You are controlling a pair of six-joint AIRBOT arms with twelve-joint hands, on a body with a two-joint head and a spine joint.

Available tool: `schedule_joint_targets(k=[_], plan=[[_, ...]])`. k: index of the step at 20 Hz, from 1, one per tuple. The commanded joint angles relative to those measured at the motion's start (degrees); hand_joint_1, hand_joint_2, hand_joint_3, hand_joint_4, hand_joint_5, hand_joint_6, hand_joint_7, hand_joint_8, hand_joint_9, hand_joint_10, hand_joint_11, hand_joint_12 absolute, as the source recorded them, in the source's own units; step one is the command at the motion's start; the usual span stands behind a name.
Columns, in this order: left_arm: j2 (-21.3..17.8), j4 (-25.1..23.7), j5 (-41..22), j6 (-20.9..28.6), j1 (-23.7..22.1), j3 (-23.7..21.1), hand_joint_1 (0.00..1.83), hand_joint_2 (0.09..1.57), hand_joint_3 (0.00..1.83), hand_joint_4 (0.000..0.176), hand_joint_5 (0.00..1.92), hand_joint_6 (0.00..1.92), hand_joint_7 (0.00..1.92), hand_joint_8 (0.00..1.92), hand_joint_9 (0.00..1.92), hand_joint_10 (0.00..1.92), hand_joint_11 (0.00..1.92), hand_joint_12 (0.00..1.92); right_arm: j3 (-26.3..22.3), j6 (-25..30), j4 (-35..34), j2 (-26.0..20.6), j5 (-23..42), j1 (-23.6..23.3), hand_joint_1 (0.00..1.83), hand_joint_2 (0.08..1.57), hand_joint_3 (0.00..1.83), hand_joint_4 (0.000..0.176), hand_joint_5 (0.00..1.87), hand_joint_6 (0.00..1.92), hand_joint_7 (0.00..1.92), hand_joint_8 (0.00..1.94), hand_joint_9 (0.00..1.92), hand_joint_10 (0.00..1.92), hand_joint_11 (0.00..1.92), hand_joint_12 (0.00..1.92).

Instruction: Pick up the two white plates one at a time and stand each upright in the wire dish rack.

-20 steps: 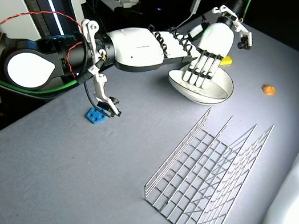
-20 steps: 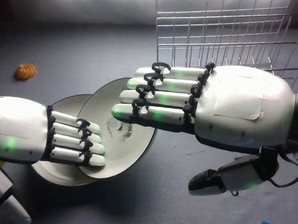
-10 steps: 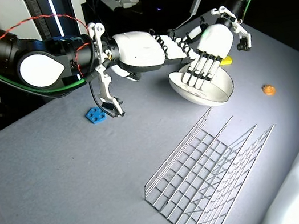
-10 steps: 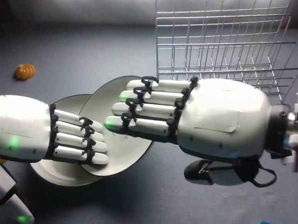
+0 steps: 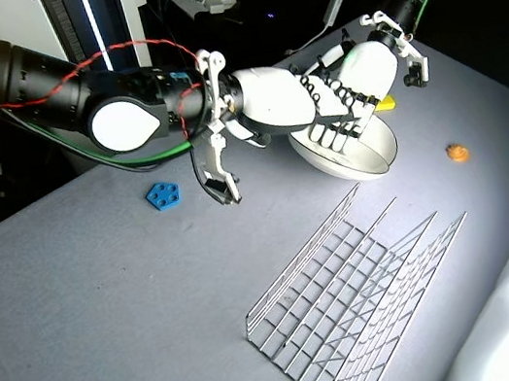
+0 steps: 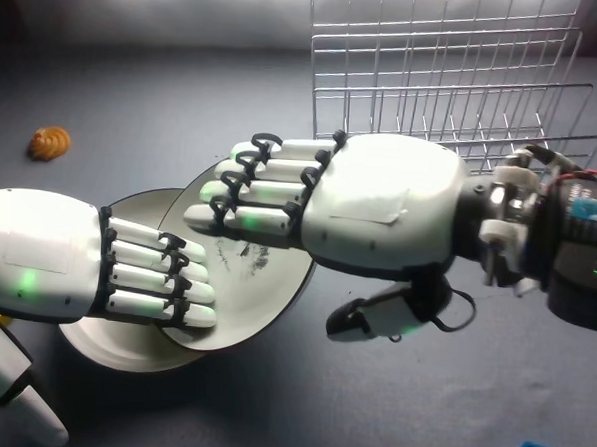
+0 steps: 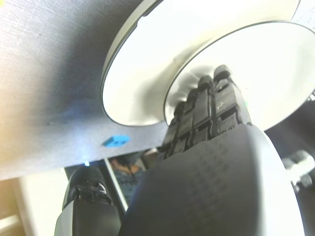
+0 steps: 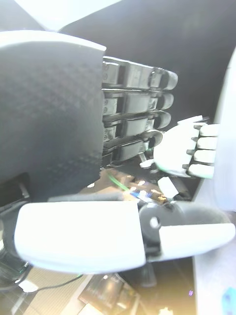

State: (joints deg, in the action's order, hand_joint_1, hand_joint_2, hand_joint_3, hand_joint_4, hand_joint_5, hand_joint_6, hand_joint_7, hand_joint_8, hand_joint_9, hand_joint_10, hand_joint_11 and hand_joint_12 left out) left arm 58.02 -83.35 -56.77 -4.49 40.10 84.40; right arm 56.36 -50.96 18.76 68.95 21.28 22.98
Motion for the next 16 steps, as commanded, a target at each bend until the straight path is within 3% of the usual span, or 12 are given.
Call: schedule_joint_targets(k=[1,7,9,16], plan=[[0.75,0.14,-1.87,-0.11,-0.09,-0.16,0.00,0.98,0.00,0.000,0.00,0.00,0.00,0.00,0.00,0.00,0.00,0.00,0.43,-0.54,-0.60,0.64,4.65,-0.88,1.06,0.98,0.00,0.000,0.00,0.00,0.00,0.00,0.00,0.00,0.03,0.02],[0.93,0.14,-1.87,-0.10,-0.10,0.49,0.00,0.97,0.00,0.000,0.00,0.00,0.00,0.00,0.00,0.00,0.00,0.00,3.64,-2.19,2.95,4.39,3.15,-1.03,1.08,0.97,0.00,0.000,0.00,0.00,0.00,0.00,0.00,0.00,0.02,0.04],[0.97,0.14,-1.88,-0.10,-0.09,0.81,0.00,0.98,0.00,0.000,0.00,0.00,0.00,0.00,0.00,0.00,0.00,0.00,5.40,-2.78,4.22,6.14,3.00,-1.29,1.10,0.98,0.00,0.000,0.00,0.00,0.00,0.00,0.00,0.00,0.00,0.18],[1.13,0.17,-1.91,-0.06,-0.10,1.30,0.00,0.98,0.00,0.000,0.00,0.00,0.00,0.00,0.00,0.00,0.00,0.00,10.23,-4.58,7.23,10.60,1.70,-1.70,1.11,1.04,0.00,0.000,0.02,0.01,0.00,0.00,0.00,0.00,0.00,0.22]])
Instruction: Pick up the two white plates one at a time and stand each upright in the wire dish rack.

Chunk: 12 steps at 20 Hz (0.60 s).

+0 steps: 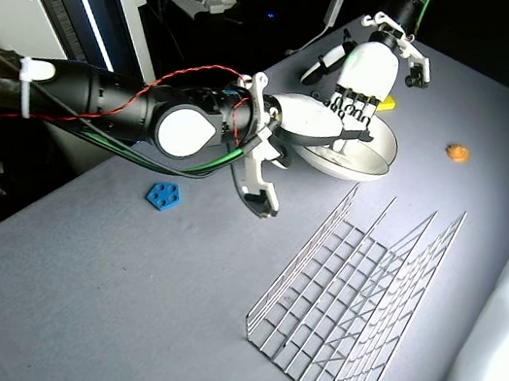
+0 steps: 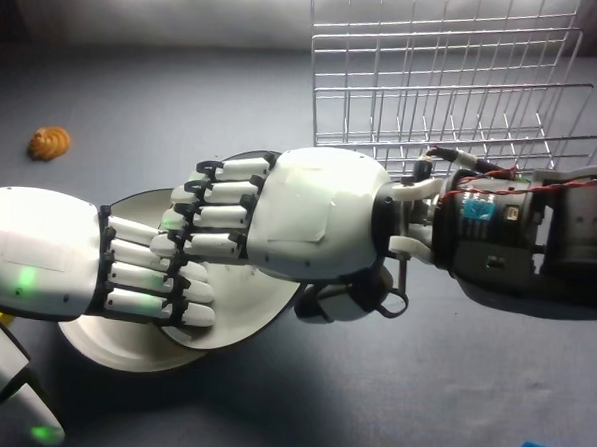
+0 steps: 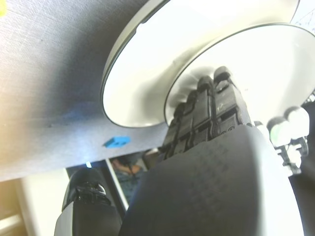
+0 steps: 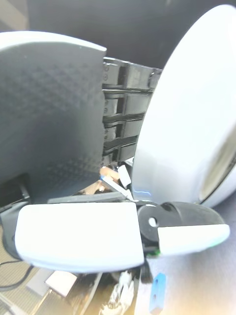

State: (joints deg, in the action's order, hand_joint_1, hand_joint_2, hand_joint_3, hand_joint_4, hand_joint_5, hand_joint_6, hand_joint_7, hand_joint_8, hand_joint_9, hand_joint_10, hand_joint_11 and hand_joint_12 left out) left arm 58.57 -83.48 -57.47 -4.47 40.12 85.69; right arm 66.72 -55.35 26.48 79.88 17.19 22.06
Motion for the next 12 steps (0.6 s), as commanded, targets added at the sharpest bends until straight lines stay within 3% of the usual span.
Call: schedule_joint_targets(k=[1,3,6,10,12], plan=[[0.59,0.31,-1.22,-0.08,-0.12,0.06,0.00,0.98,0.00,0.000,0.00,0.00,0.00,0.00,0.00,0.00,0.00,0.00,0.54,-0.25,-0.46,0.15,5.65,-0.80,1.11,1.05,0.01,0.000,0.03,0.01,0.02,0.01,0.00,0.00,0.00,0.22],[0.67,0.32,-1.25,-0.07,-0.12,0.20,0.00,0.98,0.00,0.000,0.00,0.00,0.00,0.00,0.00,0.00,0.00,0.00,1.36,-0.65,-0.44,0.51,5.21,-1.01,1.13,1.04,0.00,0.000,0.07,0.02,0.08,0.02,0.05,0.01,0.00,0.32],[0.70,0.33,-1.26,-0.05,-0.11,0.32,0.00,0.99,0.01,0.000,0.00,0.00,0.00,0.00,0.00,0.00,0.00,0.00,1.86,-0.67,-0.45,0.52,5.69,-1.08,1.20,1.03,0.00,0.000,0.19,0.03,0.19,0.02,0.16,0.03,0.00,0.66],[0.84,0.64,-1.32,-0.04,-0.11,0.69,0.00,0.98,0.00,0.000,0.00,0.00,0.00,0.00,0.00,0.00,0.00,0.00,2.10,-0.68,-0.46,0.59,5.72,-1.01,1.27,1.06,0.00,0.000,0.45,0.03,0.45,0.03,0.40,0.06,0.00,1.16],[0.86,0.93,-1.43,-0.04,-0.12,0.92,0.00,0.98,0.00,0.000,0.00,0.00,0.00,0.00,0.00,0.00,0.00,0.00,2.09,-0.67,-0.46,0.58,5.73,-1.07,1.29,1.07,0.00,0.000,0.60,0.03,0.65,0.02,0.60,0.08,0.11,1.28]])
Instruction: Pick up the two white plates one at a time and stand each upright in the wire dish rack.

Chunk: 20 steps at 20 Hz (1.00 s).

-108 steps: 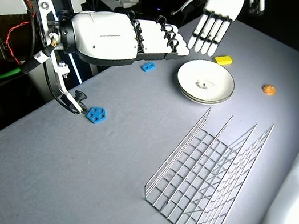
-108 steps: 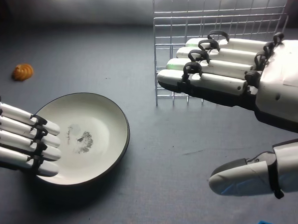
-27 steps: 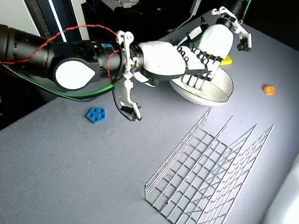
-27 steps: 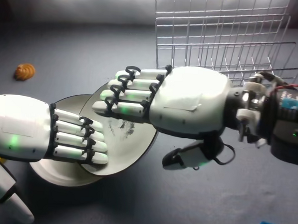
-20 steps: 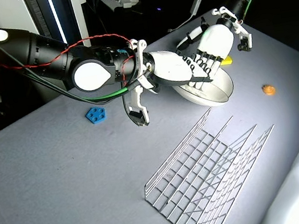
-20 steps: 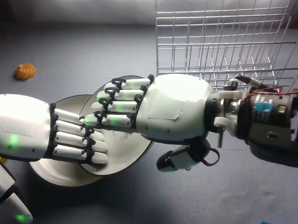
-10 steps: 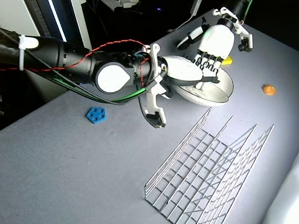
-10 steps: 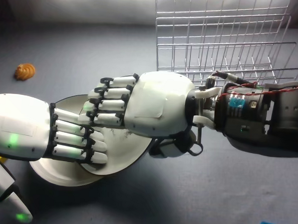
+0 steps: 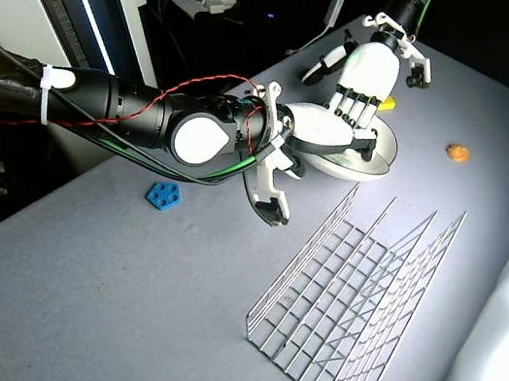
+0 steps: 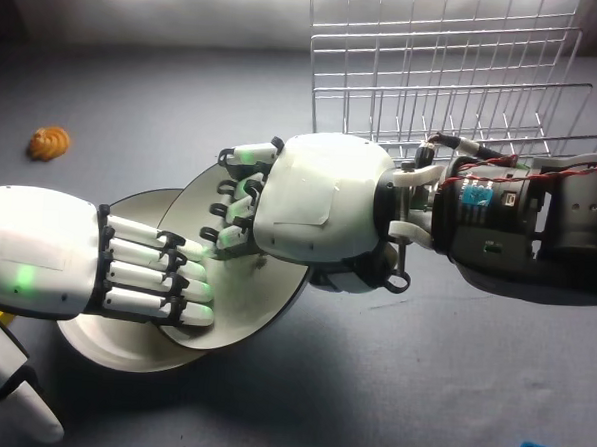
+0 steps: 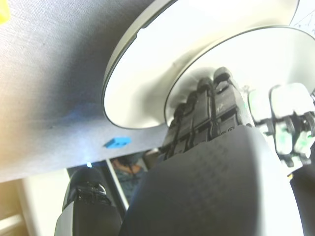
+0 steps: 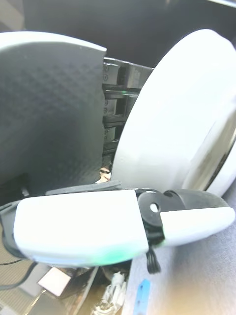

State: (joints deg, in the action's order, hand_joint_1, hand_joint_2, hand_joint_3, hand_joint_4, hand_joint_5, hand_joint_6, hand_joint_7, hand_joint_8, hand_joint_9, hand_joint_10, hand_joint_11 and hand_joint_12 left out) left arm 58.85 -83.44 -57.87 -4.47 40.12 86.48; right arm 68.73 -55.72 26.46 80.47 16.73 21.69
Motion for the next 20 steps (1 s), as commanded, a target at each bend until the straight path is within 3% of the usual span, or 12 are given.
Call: schedule_joint_targets(k=[1,3,4,5,6,8,11,16,20], plan=[[0.59,0.89,-1.06,-0.02,-0.12,0.23,0.00,1.00,0.01,0.000,0.00,0.00,0.00,0.00,0.00,0.00,0.00,0.00,0.08,-0.30,-0.44,-0.03,6.20,-0.69,1.28,1.08,0.00,0.000,0.69,0.05,0.74,0.03,0.71,0.10,0.23,1.27],[0.62,0.90,-1.11,0.02,-0.11,0.39,0.00,1.00,0.01,0.000,0.00,0.00,0.00,0.00,0.00,0.00,0.00,0.00,0.08,-0.29,-0.44,-0.09,6.27,-0.68,1.29,1.08,0.00,0.000,0.87,0.06,0.94,0.04,0.90,0.13,0.43,1.26],[0.65,0.91,-1.11,0.04,-0.11,0.45,0.00,1.00,0.01,0.000,0.00,0.00,0.00,0.00,0.00,0.00,0.00,0.00,0.06,-0.13,-0.45,-0.15,6.29,-0.69,1.23,1.13,0.00,0.000,0.87,0.93,0.99,0.77,0.97,0.17,0.52,1.29],[0.65,0.98,-1.11,0.10,-0.10,0.45,0.00,1.00,0.01,0.000,0.00,0.00,0.00,0.00,0.00,0.00,0.00,0.00,0.01,0.24,-0.51,-0.22,6.30,-0.71,1.33,1.16,0.00,0.000,0.83,1.13,0.91,1.02,0.86,1.08,0.58,1.32],[0.67,1.14,-1.14,0.10,-0.06,0.46,0.00,1.00,0.01,0.000,0.00,0.00,0.00,0.00,0.00,0.00,0.00,0.00,-0.12,0.33,-0.91,-0.33,6.30,-0.71,1.36,1.15,0.00,0.000,0.88,1.10,0.89,1.09,0.85,1.23,0.64,1.35],[0.66,1.51,-1.14,0.30,-0.06,0.43,0.00,1.00,0.01,0.000,0.00,0.00,0.00,0.00,0.00,0.00,0.00,0.00,-0.79,0.43,-1.15,-0.64,6.30,-0.65,1.37,1.11,0.00,0.000,0.95,1.00,0.95,1.03,0.93,1.15,0.76,1.29],[-0.26,2.57,-1.36,1.24,-0.68,-0.27,0.00,1.01,0.01,0.000,0.00,0.00,0.00,0.00,0.00,0.00,0.00,0.00,-2.38,0.46,-1.15,-1.26,6.30,-0.80,1.38,1.10,0.00,0.000,0.95,0.97,0.98,0.99,0.99,1.08,0.79,1.24],[-5.11,3.36,-1.73,1.63,-4.16,-5.01,0.00,1.00,0.00,0.000,0.00,0.00,0.00,0.00,0.00,0.00,0.00,0.00,-6.20,0.58,-1.15,-3.03,6.26,-1.78,1.38,1.10,0.00,0.000,0.93,0.99,0.97,1.01,0.98,1.09,0.77,1.24],[-9.64,4.71,-0.44,5.01,-6.85,-7.98,0.00,1.00,0.00,0.000,0.00,0.00,0.00,0.00,0.00,0.00,0.00,0.00,-7.88,0.88,-1.48,-3.78,5.68,-1.85,1.38,1.11,0.00,0.000,0.93,1.01,0.96,1.03,0.96,1.11,0.76,1.25]])
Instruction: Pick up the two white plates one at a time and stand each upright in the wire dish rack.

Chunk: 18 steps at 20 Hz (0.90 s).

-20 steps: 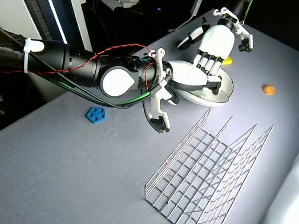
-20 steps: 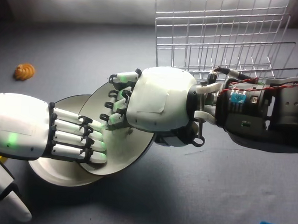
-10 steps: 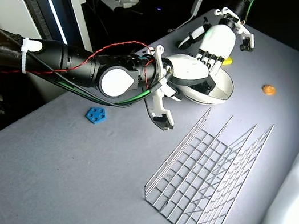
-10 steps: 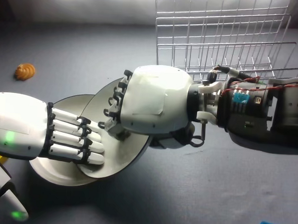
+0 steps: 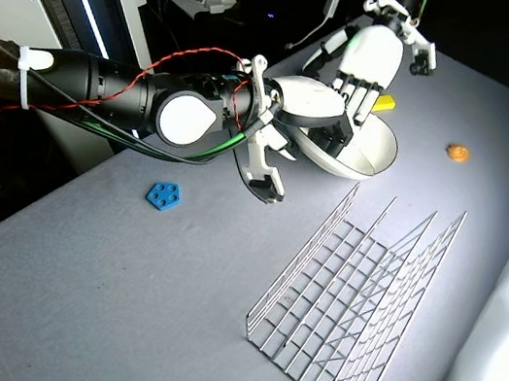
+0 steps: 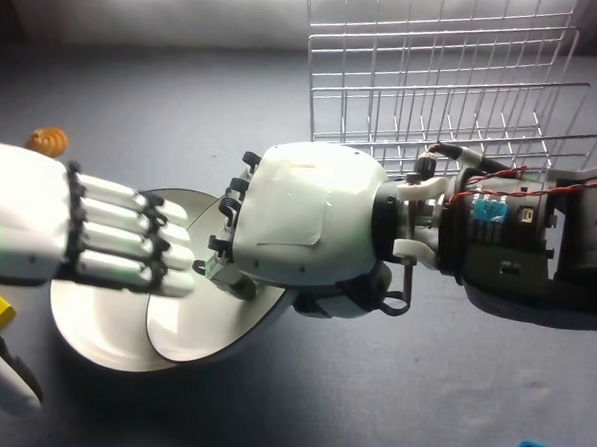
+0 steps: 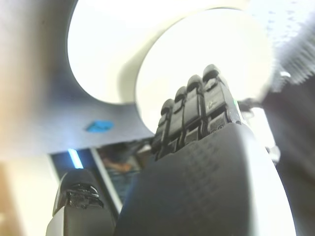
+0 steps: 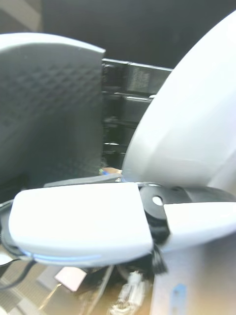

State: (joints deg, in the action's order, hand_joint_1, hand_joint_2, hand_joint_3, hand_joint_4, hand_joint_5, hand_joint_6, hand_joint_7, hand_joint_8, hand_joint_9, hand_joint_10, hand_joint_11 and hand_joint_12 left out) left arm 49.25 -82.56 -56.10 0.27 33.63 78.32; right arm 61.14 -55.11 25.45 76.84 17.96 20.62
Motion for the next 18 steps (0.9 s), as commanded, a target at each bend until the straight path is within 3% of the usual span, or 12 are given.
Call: schedule_joint_targets(k=[1,5,10,13,18], plan=[[-1.02,3.84,-1.80,0.68,-0.96,-0.49,0.00,1.00,0.01,0.000,0.00,0.00,0.00,0.00,0.00,0.00,0.00,0.00,-0.55,0.33,-0.82,-0.34,4.45,-0.87,1.37,1.11,0.00,0.000,0.94,1.01,0.96,1.02,0.95,1.12,0.76,1.25],[-6.87,3.88,-0.43,5.65,-4.55,-3.48,0.00,1.01,0.00,0.000,0.00,0.00,0.00,0.00,0.00,0.00,0.00,0.00,-1.57,0.80,-2.96,-1.09,3.86,-2.02,1.37,1.12,0.00,0.000,0.95,1.02,0.93,1.03,0.92,1.17,0.73,1.28],[-12.09,7.98,-0.31,6.81,-3.78,-5.01,0.00,1.02,0.01,0.000,0.00,0.00,0.00,0.00,0.00,0.00,0.00,0.00,-3.89,1.36,-2.95,-2.34,3.86,-2.99,1.37,1.11,0.00,0.000,0.95,1.01,0.97,1.02,0.90,1.16,0.72,1.26],[-14.98,8.38,-0.31,8.25,-3.75,-5.56,0.00,1.01,0.00,0.000,0.00,0.00,0.00,0.00,0.00,0.00,0.00,0.00,-4.99,6.58,-2.95,-3.47,3.54,-5.24,1.38,1.09,0.00,0.000,0.98,0.94,1.02,0.92,0.97,1.07,0.80,1.20],[-17.53,9.62,-0.45,9.41,-3.78,-5.49,0.00,1.02,0.01,0.000,0.00,0.00,0.00,0.00,0.00,0.00,0.00,0.00,-5.95,16.38,-2.92,-5.14,2.30,-8.56,1.37,1.13,0.00,0.000,0.90,1.09,0.94,1.04,0.90,1.18,0.72,1.25]])
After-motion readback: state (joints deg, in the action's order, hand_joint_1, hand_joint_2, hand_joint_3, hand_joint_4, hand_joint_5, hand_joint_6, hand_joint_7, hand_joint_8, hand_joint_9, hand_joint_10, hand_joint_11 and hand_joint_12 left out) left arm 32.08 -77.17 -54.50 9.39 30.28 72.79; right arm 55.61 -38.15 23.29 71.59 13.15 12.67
